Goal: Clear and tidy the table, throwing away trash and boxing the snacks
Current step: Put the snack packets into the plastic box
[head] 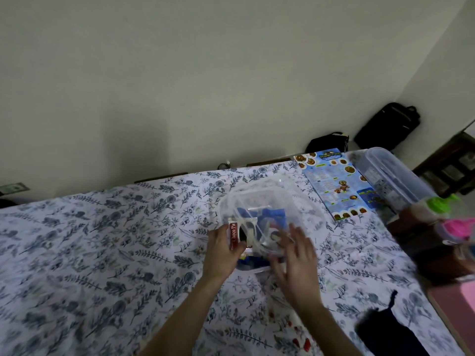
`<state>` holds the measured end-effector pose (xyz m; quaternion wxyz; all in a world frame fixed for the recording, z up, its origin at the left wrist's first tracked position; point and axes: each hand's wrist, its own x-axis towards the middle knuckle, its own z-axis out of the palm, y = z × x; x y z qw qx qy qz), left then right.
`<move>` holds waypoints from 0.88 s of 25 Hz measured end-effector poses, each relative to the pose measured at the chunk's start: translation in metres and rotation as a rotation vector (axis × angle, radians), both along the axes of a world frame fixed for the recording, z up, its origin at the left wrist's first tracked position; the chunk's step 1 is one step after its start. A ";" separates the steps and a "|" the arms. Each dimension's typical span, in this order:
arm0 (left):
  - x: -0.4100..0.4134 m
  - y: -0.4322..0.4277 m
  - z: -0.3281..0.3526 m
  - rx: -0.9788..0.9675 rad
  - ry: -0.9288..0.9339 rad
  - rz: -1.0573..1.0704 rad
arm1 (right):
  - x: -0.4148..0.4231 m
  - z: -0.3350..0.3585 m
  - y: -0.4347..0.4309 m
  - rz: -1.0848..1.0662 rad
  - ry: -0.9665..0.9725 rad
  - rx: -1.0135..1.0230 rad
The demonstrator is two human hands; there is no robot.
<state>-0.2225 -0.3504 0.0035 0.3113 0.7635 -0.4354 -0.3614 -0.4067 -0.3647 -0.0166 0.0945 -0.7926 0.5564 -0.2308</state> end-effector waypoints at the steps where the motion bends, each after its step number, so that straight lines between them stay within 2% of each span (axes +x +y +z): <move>1: -0.004 -0.001 0.000 0.014 -0.015 -0.013 | -0.009 0.004 -0.014 -0.092 -0.019 0.037; 3: -0.014 -0.003 0.000 0.052 -0.031 -0.013 | -0.021 0.009 -0.038 -0.195 -0.062 0.196; 6: -0.026 -0.007 0.002 0.034 0.023 0.061 | -0.029 0.006 -0.050 -0.146 -0.154 0.379; 8: -0.029 -0.015 0.005 0.027 0.097 0.126 | -0.024 0.007 -0.049 -0.099 -0.157 0.349; 11: -0.030 -0.028 0.011 0.024 0.183 0.255 | -0.007 0.009 -0.039 -0.076 -0.044 0.313; 14: -0.029 -0.033 0.017 -0.052 0.357 0.418 | 0.004 0.015 -0.026 -0.090 0.011 0.314; 16: -0.024 -0.027 0.023 -0.097 0.458 0.475 | 0.005 0.021 -0.019 -0.068 0.008 0.246; 19: -0.014 -0.011 0.025 -0.109 0.434 0.453 | -0.001 0.025 -0.022 -0.097 -0.080 0.185; 22: -0.008 0.001 0.017 -0.069 0.302 0.369 | -0.008 0.021 -0.043 -0.156 -0.139 0.257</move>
